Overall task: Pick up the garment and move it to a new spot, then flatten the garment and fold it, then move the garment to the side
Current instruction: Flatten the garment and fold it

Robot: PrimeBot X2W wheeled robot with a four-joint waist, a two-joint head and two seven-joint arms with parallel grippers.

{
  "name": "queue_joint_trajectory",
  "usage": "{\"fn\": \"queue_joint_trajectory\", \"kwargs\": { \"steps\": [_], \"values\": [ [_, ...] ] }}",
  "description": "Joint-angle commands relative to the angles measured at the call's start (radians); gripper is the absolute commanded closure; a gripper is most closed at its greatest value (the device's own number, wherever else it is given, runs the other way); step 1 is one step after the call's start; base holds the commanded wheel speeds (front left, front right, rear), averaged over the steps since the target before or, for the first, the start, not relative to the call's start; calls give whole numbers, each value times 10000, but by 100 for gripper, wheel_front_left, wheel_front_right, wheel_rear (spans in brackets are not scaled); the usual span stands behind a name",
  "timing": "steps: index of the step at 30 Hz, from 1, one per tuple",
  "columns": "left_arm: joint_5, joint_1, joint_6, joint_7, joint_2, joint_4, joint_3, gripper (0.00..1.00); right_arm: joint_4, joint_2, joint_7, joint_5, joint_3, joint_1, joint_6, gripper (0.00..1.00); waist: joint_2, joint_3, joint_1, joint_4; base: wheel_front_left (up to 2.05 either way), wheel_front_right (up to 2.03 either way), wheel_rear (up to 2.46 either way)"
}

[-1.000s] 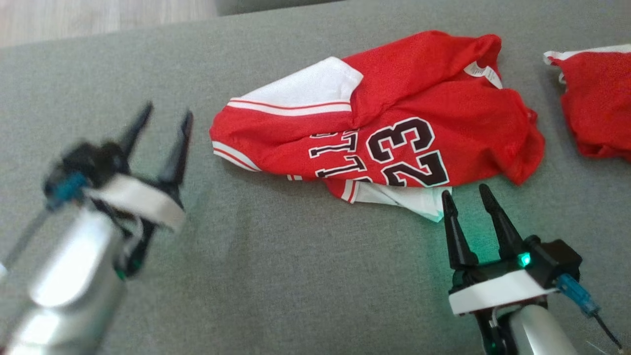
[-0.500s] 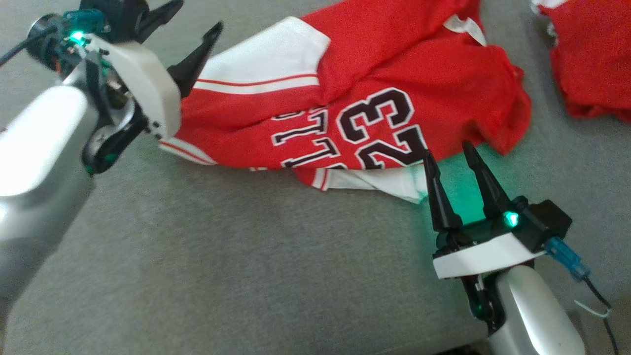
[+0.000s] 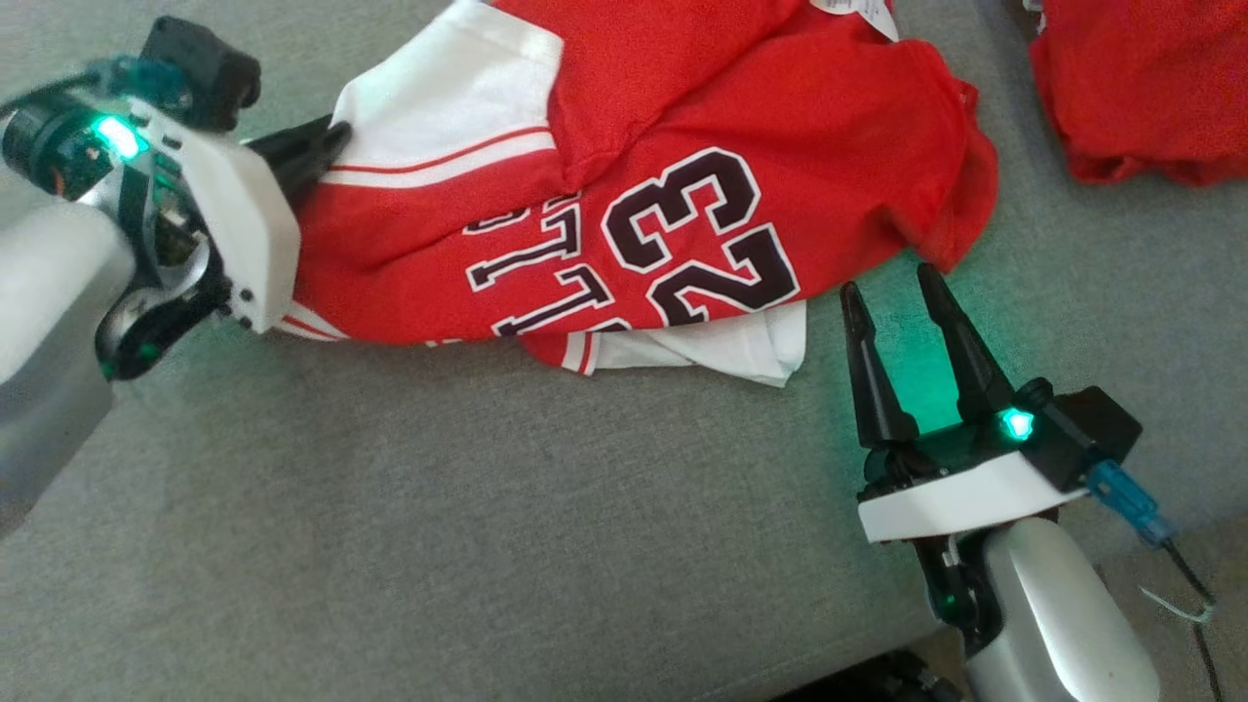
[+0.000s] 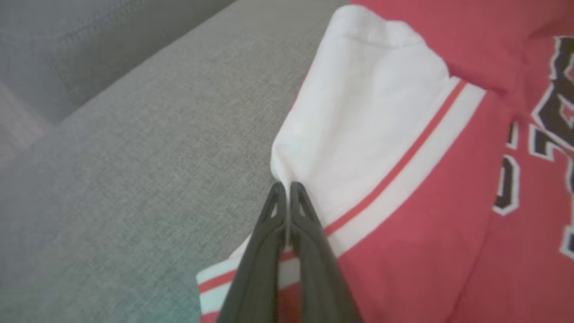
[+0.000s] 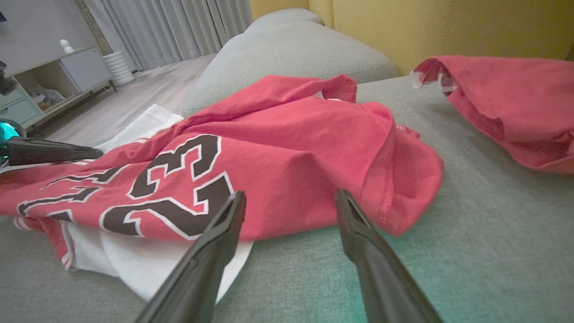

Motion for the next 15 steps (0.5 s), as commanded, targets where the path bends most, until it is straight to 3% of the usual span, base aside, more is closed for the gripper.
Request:
{"fn": "queue_joint_trajectory", "kwargs": {
  "steps": [1, 7, 10, 15],
  "values": [
    [266, -667, 18, -674, 551, -225, 206, 100, -320, -25, -36, 55, 212, -46, -7, 0, 0, -133, -1, 130, 0, 0, 0],
    [1782, -1927, 18, -2783, 679, -651, -406, 100, -228, -24, -36, -79, 130, -26, -7, 0, 0, -634, -1, 490, 0, 0, 0],
    [2533, -2141, 78, -3343, 677, -888, -540, 100, -203, -24, -36, -121, 65, 40, -7, 0, 0, -814, -1, 603, 0, 0, 0],
    [4021, -1286, 917, -3950, 427, -2189, -1052, 100, -181, -24, -36, -175, -142, 247, -7, 0, 0, -1078, -1, 901, 0, 0, 0]
  ]
}}
